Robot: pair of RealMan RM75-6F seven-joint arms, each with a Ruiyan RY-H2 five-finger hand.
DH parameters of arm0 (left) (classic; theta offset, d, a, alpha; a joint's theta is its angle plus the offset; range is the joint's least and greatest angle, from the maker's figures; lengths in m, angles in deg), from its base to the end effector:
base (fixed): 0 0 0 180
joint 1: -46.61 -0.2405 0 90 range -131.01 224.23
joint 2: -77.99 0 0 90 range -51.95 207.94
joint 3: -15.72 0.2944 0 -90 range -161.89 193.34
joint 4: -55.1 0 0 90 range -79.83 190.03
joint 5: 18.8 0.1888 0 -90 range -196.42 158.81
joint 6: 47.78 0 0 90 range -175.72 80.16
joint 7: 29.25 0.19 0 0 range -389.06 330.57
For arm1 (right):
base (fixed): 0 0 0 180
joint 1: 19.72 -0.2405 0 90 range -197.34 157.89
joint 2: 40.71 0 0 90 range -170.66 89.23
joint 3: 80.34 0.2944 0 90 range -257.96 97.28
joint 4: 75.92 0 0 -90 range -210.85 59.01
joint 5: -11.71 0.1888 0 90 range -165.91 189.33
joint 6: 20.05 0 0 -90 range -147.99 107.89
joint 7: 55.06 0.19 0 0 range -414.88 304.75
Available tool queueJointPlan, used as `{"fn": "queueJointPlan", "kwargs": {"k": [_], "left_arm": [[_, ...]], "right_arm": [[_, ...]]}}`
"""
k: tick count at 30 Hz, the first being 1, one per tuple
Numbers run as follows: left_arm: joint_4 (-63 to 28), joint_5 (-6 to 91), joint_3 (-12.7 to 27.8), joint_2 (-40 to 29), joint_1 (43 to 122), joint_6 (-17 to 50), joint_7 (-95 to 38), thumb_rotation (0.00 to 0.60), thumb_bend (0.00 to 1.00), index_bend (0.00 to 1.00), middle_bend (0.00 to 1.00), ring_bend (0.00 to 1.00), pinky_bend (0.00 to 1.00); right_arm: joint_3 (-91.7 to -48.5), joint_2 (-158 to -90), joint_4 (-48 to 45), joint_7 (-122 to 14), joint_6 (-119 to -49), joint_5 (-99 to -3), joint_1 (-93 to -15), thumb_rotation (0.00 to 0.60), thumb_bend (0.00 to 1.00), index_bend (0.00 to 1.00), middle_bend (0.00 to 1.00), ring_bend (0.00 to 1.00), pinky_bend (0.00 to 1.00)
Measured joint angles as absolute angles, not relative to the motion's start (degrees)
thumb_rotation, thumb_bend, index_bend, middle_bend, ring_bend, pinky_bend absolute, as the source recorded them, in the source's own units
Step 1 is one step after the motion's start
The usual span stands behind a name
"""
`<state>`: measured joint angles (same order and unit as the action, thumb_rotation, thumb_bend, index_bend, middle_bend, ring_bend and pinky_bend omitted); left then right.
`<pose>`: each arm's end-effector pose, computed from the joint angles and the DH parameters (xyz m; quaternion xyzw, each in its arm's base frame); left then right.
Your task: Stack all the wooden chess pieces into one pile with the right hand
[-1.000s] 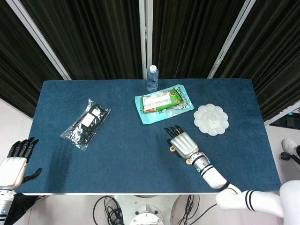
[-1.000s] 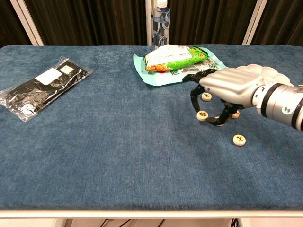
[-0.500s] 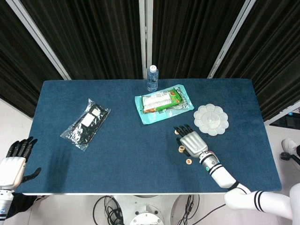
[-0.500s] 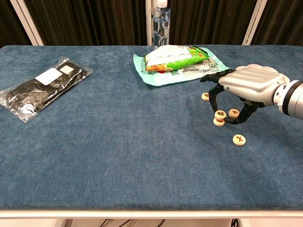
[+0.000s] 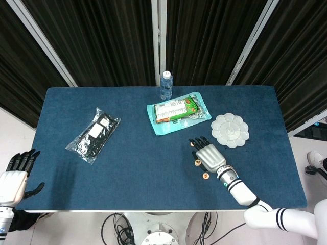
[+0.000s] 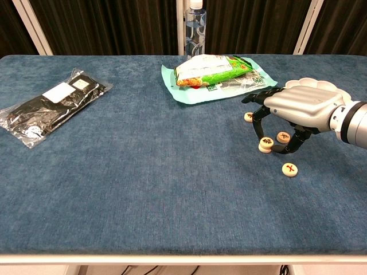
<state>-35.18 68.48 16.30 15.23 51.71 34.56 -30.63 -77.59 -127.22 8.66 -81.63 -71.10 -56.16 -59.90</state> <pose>-0.3497 0.2179 0.1868 -0.6261 -0.4014 -0.3502 0.5694 -0.2051 -0.3711 -0.0306 0.8197 -0.3137 0.2675 0.3978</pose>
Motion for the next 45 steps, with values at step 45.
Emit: {"fn": "queueJointPlan", "kwargs": {"k": [45], "left_arm": [[-35.64,69.26,16.37,15.60,51.61,35.15,-30.92,0.600,0.23,0.05,0.00,0.00,0.00]], "right_arm": [[-82.90,-116.60,17.30,-78.99,-78.63,-66.56,-54.74,0.600,0.22,0.34,0.00,0.00,0.00]]}}
